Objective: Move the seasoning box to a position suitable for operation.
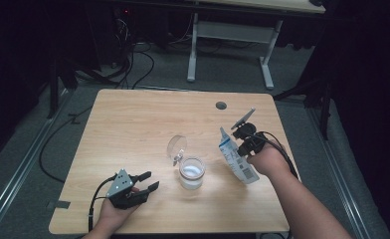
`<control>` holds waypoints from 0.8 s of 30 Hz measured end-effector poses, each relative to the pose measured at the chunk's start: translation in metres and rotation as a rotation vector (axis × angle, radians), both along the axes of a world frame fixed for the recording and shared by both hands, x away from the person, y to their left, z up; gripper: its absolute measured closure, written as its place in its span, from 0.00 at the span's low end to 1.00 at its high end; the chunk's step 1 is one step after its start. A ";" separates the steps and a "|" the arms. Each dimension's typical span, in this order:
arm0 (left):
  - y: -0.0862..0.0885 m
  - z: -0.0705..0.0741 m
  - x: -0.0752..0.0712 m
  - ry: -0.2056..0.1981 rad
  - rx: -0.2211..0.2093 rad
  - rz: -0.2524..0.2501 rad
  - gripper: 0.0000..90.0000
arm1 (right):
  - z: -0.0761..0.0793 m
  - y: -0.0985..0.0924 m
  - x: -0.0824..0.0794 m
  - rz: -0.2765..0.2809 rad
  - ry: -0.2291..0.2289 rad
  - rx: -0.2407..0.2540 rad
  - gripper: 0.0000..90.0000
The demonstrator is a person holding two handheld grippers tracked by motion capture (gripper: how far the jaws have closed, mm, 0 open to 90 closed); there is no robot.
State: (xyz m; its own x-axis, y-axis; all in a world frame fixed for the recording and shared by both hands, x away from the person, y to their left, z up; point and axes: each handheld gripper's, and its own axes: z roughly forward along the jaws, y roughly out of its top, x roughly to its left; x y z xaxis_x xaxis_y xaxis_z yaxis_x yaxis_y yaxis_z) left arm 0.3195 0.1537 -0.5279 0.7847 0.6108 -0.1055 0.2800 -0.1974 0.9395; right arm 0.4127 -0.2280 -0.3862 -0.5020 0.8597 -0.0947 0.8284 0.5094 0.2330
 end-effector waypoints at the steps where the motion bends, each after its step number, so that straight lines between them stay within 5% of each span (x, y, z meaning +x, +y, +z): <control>1: 0.000 0.000 0.000 0.000 0.000 0.000 0.56 | -0.001 -0.001 0.000 -0.002 0.000 -0.003 1.00; 11: -0.001 0.000 0.000 0.000 0.000 0.003 0.56 | -0.005 -0.005 -0.001 -0.012 -0.030 0.018 1.00; 24: 0.000 0.000 0.000 -0.006 -0.002 0.004 0.55 | 0.002 -0.014 -0.015 -0.051 -0.216 0.081 1.00</control>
